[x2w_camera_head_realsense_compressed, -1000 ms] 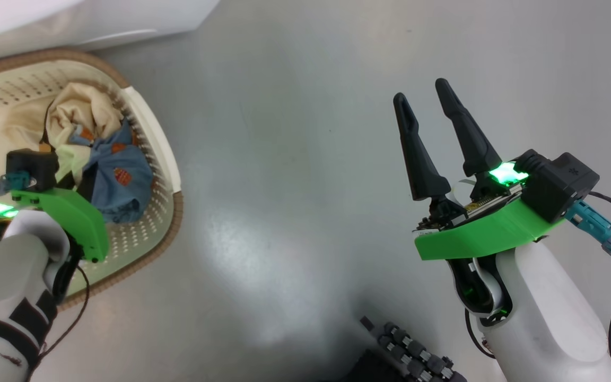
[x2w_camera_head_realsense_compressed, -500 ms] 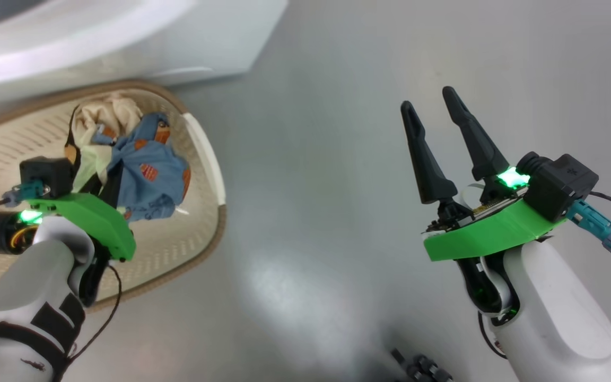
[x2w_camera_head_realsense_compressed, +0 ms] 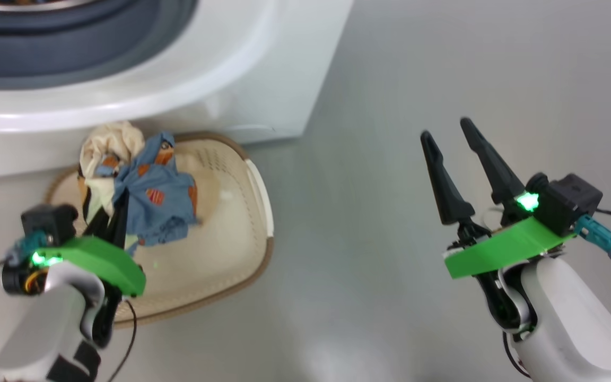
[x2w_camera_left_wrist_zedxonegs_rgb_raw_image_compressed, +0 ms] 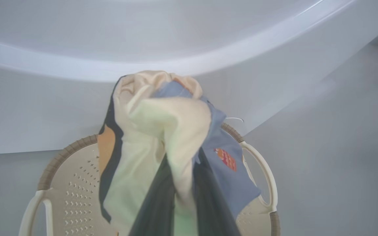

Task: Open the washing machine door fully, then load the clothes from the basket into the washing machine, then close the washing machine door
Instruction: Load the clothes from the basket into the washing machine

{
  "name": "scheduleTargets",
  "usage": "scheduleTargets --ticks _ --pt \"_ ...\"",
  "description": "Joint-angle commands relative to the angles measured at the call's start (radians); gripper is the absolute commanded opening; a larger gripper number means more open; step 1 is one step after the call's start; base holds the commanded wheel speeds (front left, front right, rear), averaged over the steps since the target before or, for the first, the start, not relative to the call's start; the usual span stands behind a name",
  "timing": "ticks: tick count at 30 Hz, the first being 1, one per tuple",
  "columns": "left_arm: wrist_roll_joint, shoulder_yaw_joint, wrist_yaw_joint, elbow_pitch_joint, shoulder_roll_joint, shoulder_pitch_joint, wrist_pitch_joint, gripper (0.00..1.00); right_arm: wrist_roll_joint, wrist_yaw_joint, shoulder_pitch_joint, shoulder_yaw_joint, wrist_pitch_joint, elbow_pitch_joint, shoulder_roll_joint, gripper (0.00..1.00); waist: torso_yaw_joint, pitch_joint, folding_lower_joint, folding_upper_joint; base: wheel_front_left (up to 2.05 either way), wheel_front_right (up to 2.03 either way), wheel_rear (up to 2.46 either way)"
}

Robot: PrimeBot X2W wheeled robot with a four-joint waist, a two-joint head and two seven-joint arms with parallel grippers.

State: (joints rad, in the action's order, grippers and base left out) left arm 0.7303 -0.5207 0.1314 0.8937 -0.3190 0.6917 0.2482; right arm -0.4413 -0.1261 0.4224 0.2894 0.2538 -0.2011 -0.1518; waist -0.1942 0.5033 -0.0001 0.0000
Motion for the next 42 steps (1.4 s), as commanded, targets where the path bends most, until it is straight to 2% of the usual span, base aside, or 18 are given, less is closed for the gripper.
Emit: scheduleTargets --ticks 1,9,15,28,42 --pt "-0.032 0.059 -0.001 -0.033 -0.025 -0.035 0.013 0.00 -0.010 -0.005 -0.035 0.016 0.008 0.016 -0.011 1.00 0.072 -0.098 0.0001 0.0000 0.00 0.00 0.00" --pt "-0.224 0.287 -0.001 -0.179 0.040 -0.198 0.013 0.00 -0.024 -0.005 -0.108 0.000 0.008 -0.003 -0.044 1.00 0.134 -0.213 0.0001 0.0000 0.00 0.00 0.00" --pt "-0.332 0.405 -0.001 -0.277 0.088 -0.299 0.013 0.00 -0.031 -0.005 -0.170 -0.016 0.008 -0.010 -0.059 1.00 0.169 -0.289 0.0001 0.0000 0.00 0.00 0.00" --pt "-0.433 0.539 -0.001 -0.490 0.133 -0.471 0.014 0.00 -0.042 -0.005 -0.274 -0.054 0.008 -0.007 -0.084 1.00 0.222 -0.394 0.0001 0.0000 0.00 0.00 0.00" --pt "-0.485 0.628 -0.001 -0.694 0.177 -0.646 0.014 0.00 -0.038 -0.005 -0.323 -0.091 0.008 0.009 -0.083 1.00 0.233 -0.412 0.0001 0.0000 0.00 0.00 0.00"
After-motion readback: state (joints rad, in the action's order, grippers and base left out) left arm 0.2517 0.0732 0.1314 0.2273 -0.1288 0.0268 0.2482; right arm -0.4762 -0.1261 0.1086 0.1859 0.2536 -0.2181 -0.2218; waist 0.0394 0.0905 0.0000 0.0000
